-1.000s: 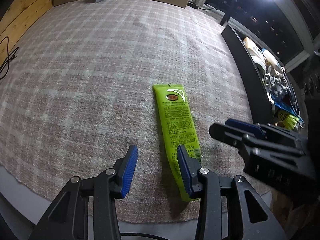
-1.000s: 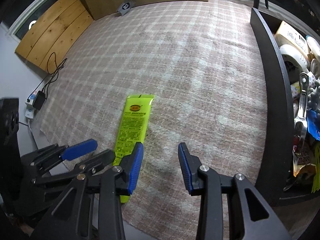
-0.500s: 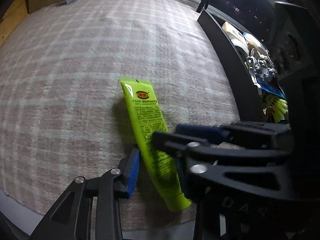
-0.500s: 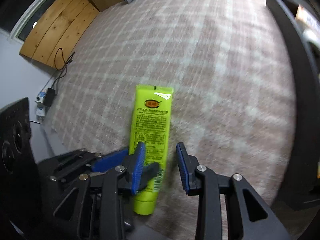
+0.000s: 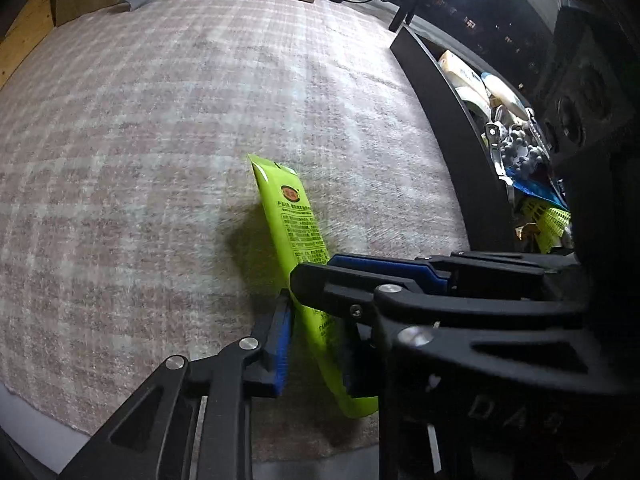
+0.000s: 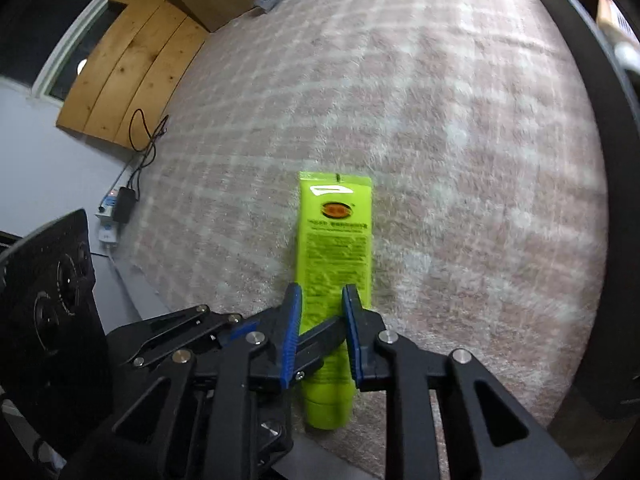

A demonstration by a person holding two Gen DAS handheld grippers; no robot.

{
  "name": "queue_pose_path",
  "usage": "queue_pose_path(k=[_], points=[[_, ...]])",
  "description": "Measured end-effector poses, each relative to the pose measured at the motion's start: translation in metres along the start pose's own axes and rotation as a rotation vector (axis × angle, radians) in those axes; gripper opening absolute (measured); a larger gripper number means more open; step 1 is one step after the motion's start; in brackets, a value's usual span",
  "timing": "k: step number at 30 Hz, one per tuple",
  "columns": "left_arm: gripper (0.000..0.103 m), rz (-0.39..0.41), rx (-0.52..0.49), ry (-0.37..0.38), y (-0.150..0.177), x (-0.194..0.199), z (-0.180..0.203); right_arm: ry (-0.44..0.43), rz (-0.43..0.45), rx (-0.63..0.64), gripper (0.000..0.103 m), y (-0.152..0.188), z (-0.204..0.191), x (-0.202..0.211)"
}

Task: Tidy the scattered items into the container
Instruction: 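Grasp the yellow-green tube at its cap end with the right tool, then carry the tube over the black box and open the right tool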

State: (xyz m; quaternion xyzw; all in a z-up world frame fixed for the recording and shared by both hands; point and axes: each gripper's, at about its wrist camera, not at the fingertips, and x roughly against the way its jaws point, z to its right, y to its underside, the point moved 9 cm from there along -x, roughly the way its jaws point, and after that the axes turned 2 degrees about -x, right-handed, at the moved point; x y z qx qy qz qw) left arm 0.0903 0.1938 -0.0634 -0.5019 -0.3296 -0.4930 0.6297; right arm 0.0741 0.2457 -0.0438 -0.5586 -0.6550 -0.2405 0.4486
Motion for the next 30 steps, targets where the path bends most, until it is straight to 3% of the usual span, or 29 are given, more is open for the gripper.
queue_pose_path(k=[4, 6, 8, 11, 14, 18, 20, 21, 22, 26, 30], points=[[0.024, -0.005, 0.031, 0.008, -0.001, -0.002, -0.006, 0.048, 0.011, 0.006, 0.021, -0.006, 0.003, -0.005], [0.025, 0.000, 0.028, 0.008, 0.001, -0.001, -0.008, 0.051, 0.018, -0.011, 0.027, -0.006, 0.008, -0.003], [0.027, -0.001, 0.027, 0.026, 0.003, 0.000, -0.008, 0.073, 0.020, -0.017, 0.043, -0.006, 0.016, -0.003], [0.025, 0.017, 0.009, 0.041, 0.003, -0.001, -0.003, 0.025, -0.003, -0.018, 0.050, -0.007, 0.022, -0.004], [0.033, 0.031, 0.003, 0.056, 0.001, -0.001, 0.002, -0.033, -0.028, 0.010, 0.048, -0.005, 0.009, -0.010], [0.024, 0.023, 0.039, 0.077, -0.002, -0.001, 0.000, -0.099, -0.036, -0.057, 0.041, -0.010, 0.011, -0.016], [0.022, 0.021, 0.041, 0.088, -0.001, 0.003, -0.002, -0.087, -0.032, -0.040, 0.039, -0.010, 0.009, -0.016], [0.012, 0.023, 0.042, 0.110, 0.000, 0.006, -0.001, -0.086, -0.027, -0.035, 0.038, -0.011, 0.005, -0.016], [0.010, 0.024, 0.042, 0.122, 0.000, 0.009, 0.002, -0.082, -0.020, -0.032, 0.035, -0.013, -0.001, -0.020], [0.013, 0.002, -0.025, 0.048, -0.001, 0.001, 0.010, -0.061, -0.020, -0.025, 0.034, -0.016, -0.018, -0.031], [0.013, -0.002, -0.005, 0.069, -0.001, -0.003, 0.015, -0.020, -0.024, -0.022, 0.033, -0.019, -0.018, -0.038]])
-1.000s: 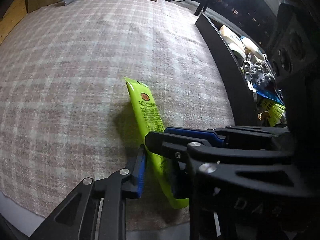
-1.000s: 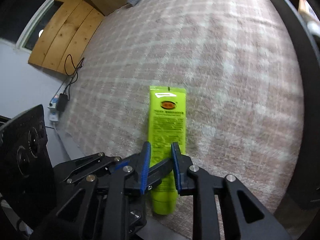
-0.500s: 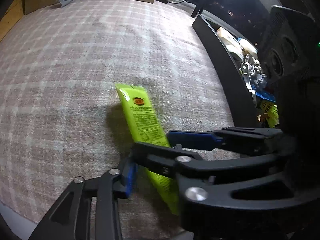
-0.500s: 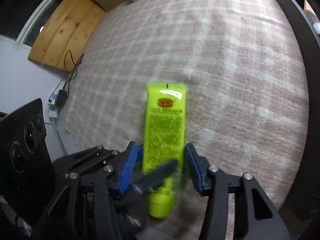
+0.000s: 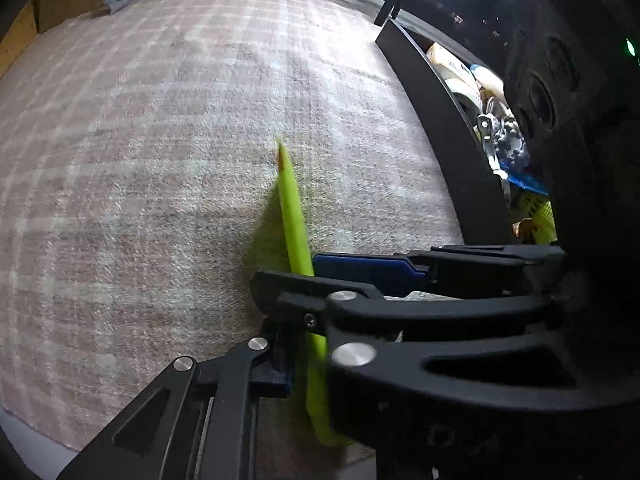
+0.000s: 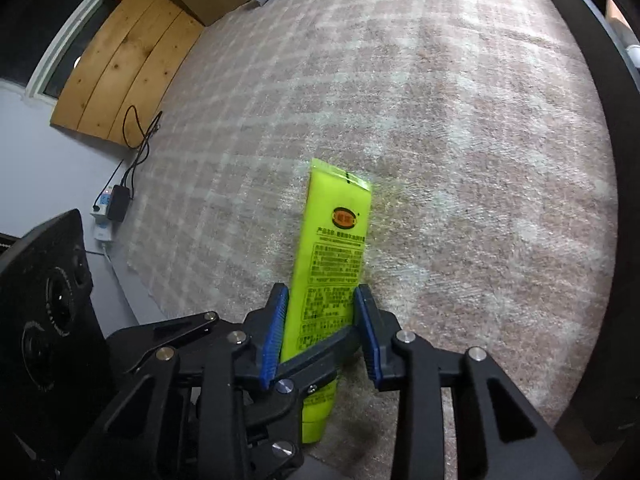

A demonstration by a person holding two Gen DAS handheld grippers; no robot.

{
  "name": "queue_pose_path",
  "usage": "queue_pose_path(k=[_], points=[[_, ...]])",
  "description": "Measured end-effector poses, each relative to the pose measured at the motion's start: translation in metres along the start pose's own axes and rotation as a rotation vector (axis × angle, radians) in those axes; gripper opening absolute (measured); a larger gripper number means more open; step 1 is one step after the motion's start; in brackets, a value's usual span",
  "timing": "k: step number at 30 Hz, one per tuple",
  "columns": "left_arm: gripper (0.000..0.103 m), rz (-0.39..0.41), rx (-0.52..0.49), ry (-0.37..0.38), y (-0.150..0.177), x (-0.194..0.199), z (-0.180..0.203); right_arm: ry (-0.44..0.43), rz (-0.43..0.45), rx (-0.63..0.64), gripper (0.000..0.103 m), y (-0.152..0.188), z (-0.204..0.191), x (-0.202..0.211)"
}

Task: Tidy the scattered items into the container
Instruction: 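Carry the tube over the black box and open the right tool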

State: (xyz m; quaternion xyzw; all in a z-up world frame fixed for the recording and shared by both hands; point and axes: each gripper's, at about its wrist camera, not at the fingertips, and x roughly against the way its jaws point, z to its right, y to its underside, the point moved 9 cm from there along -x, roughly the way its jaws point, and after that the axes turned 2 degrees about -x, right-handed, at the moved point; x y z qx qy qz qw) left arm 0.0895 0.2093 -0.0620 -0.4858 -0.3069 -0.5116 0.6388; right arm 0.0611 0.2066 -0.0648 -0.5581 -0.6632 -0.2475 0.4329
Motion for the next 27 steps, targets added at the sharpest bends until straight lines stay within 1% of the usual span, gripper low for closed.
queue_pose_path(k=[3, 4, 6, 11, 14, 17, 23, 27], points=[[0.012, 0.007, -0.007, -0.007, 0.000, 0.004, 0.005, -0.006, 0.012, -0.019, 0.031, 0.004, 0.009, 0.011], [0.012, 0.012, -0.014, -0.008, -0.003, 0.005, 0.008, -0.004, 0.020, -0.014, 0.031, 0.008, 0.017, 0.022], [0.011, 0.018, -0.021, -0.003, -0.007, 0.009, 0.015, 0.005, 0.040, -0.007, 0.031, 0.007, 0.020, 0.032], [0.012, 0.040, -0.063, 0.010, -0.022, 0.027, 0.034, 0.005, 0.090, -0.020, 0.031, -0.003, 0.021, 0.064], [0.012, 0.061, -0.101, 0.026, -0.041, 0.033, 0.053, 0.016, 0.133, -0.029, 0.031, -0.011, 0.026, 0.088], [0.012, 0.078, -0.159, 0.038, -0.063, 0.034, 0.087, 0.036, 0.188, -0.041, 0.031, -0.021, 0.033, 0.116], [0.011, 0.109, -0.285, 0.070, -0.111, 0.034, 0.163, 0.107, 0.313, -0.085, 0.031, -0.042, 0.079, 0.195], [0.010, 0.130, -0.361, 0.109, -0.146, 0.032, 0.218, 0.159, 0.384, -0.107, 0.031, -0.060, 0.111, 0.244]])
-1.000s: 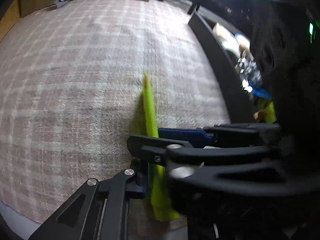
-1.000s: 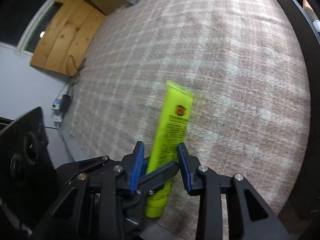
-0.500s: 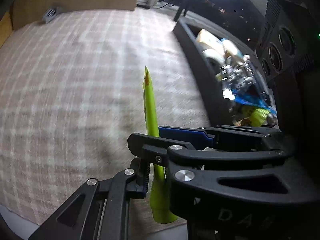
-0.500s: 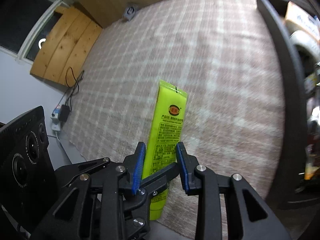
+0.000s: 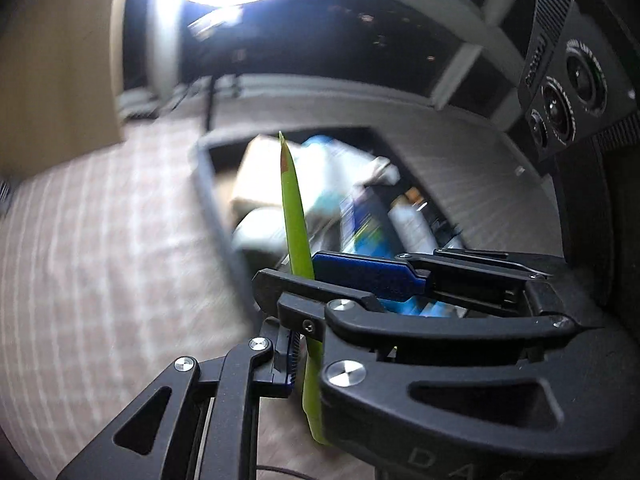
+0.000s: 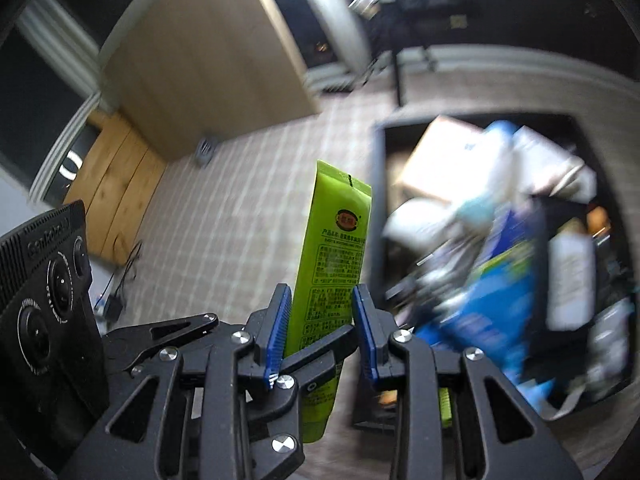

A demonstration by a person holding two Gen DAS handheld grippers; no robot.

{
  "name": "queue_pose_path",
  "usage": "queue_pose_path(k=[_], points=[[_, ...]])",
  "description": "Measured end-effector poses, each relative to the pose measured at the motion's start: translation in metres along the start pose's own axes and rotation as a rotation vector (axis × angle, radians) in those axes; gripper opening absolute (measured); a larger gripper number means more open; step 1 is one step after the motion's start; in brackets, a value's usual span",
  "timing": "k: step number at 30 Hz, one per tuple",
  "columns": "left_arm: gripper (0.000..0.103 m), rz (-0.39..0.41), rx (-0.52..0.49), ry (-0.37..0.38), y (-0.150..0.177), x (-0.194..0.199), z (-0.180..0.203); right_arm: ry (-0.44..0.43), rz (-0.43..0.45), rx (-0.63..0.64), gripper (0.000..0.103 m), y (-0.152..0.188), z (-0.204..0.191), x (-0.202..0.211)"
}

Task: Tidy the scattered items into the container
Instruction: 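Carry the tube over the black box and open the right tool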

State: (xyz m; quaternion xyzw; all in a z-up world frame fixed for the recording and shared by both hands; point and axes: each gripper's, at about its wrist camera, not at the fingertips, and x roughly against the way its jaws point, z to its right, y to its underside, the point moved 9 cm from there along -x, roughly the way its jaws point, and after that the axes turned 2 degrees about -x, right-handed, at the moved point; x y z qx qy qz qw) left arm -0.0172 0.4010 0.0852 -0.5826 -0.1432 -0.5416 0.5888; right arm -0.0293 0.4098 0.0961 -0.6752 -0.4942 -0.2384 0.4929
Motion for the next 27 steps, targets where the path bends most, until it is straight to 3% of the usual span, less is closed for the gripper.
queue_pose_path(k=[3, 11, 21, 27], points=[[0.010, 0.006, -0.036, 0.033, -0.037, -0.015, 0.027, 0.036, 0.042, -0.017, 0.031, -0.027, 0.031, 0.023], [0.010, -0.032, -0.053, 0.108, -0.091, -0.054, 0.075, 0.104, 0.076, -0.082, 0.031, -0.080, 0.111, 0.053], [0.011, -0.133, 0.032, 0.193, -0.108, -0.114, 0.104, 0.178, 0.003, -0.126, 0.031, -0.100, 0.187, 0.042], [0.015, -0.146, 0.030, 0.165, -0.108, -0.120, 0.095, 0.177, -0.023, -0.155, 0.033, -0.100, 0.203, 0.032]])
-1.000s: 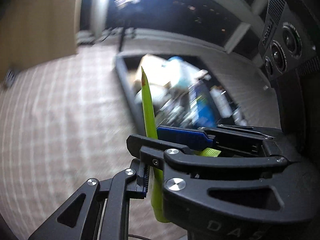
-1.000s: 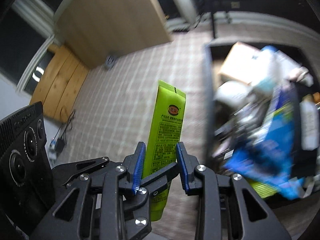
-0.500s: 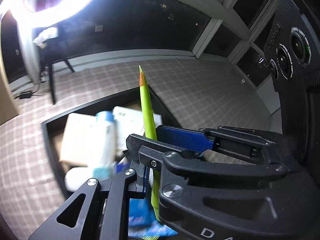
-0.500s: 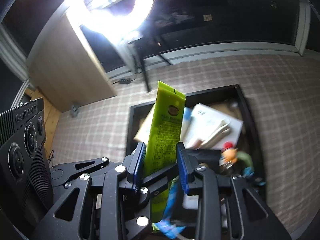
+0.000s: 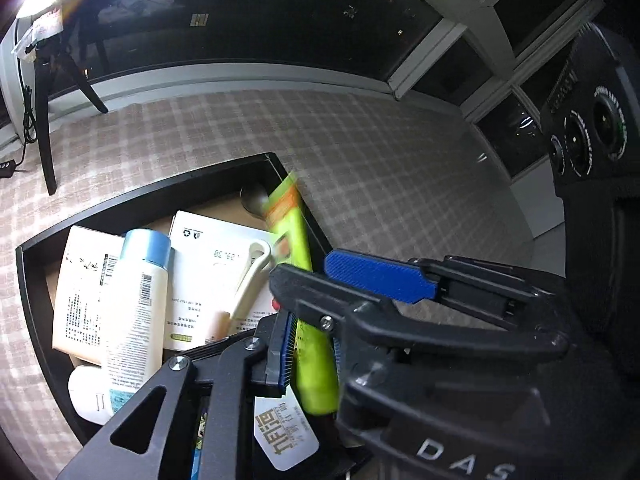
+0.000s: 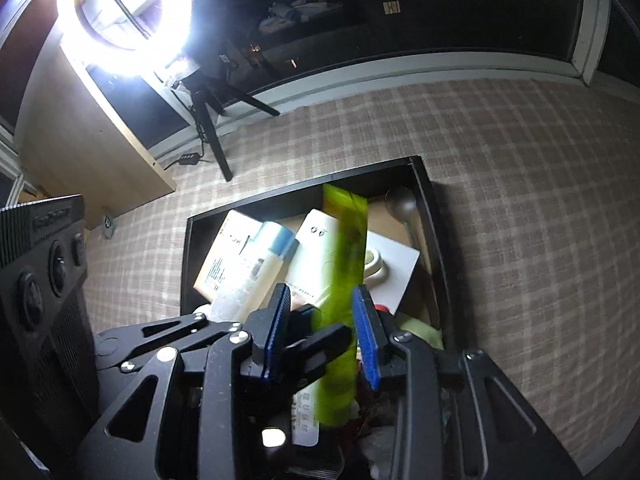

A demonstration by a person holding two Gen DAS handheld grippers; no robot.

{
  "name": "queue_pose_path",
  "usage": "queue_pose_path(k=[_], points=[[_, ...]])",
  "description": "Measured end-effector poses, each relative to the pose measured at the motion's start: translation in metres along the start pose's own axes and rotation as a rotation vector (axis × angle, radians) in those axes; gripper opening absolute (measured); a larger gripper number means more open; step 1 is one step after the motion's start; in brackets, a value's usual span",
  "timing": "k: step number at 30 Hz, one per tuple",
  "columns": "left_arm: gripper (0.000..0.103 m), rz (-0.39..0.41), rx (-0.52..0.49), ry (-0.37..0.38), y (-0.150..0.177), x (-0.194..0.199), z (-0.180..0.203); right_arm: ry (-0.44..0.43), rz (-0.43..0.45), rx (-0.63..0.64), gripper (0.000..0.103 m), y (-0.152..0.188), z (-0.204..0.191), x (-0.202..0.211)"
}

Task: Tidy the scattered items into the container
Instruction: 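Carry the tube over the black box and open the right tool, then move the left tool to the grey 'TG' sachet by the wooden panel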

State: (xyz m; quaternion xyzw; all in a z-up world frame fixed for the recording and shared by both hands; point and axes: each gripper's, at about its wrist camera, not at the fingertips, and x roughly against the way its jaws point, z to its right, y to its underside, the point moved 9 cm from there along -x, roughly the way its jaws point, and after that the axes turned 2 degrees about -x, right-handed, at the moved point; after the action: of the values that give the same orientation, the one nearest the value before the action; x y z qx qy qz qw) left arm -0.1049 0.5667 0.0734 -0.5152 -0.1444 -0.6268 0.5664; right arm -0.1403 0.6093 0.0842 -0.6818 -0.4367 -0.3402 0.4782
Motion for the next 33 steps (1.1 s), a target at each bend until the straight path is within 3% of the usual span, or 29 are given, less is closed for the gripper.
queue_pose_path(k=[9, 18, 23, 25, 27, 33], points=[[0.017, 0.042, -0.040, -0.069, -0.007, 0.021, -0.009, 0.033, 0.035, 0.026, 0.034, -0.004, -0.004, 0.009], [0.017, 0.091, -0.024, -0.124, 0.008, 0.057, -0.039, 0.045, 0.071, 0.017, 0.035, 0.003, -0.014, 0.022], [0.018, 0.107, -0.009, -0.178, 0.026, 0.090, -0.077, 0.041, 0.099, 0.043, 0.038, 0.012, -0.049, 0.026], [0.026, 0.121, 0.005, -0.197, 0.033, 0.107, -0.096, 0.042, 0.108, 0.060, 0.041, 0.016, -0.065, 0.026], [0.032, 0.136, 0.025, -0.223, 0.042, 0.125, -0.120, 0.052, 0.111, 0.089, 0.042, 0.023, -0.087, 0.022], [0.034, 0.153, 0.078, -0.319, 0.073, 0.181, -0.207, 0.038, 0.132, 0.146, 0.049, 0.046, -0.156, 0.013]])
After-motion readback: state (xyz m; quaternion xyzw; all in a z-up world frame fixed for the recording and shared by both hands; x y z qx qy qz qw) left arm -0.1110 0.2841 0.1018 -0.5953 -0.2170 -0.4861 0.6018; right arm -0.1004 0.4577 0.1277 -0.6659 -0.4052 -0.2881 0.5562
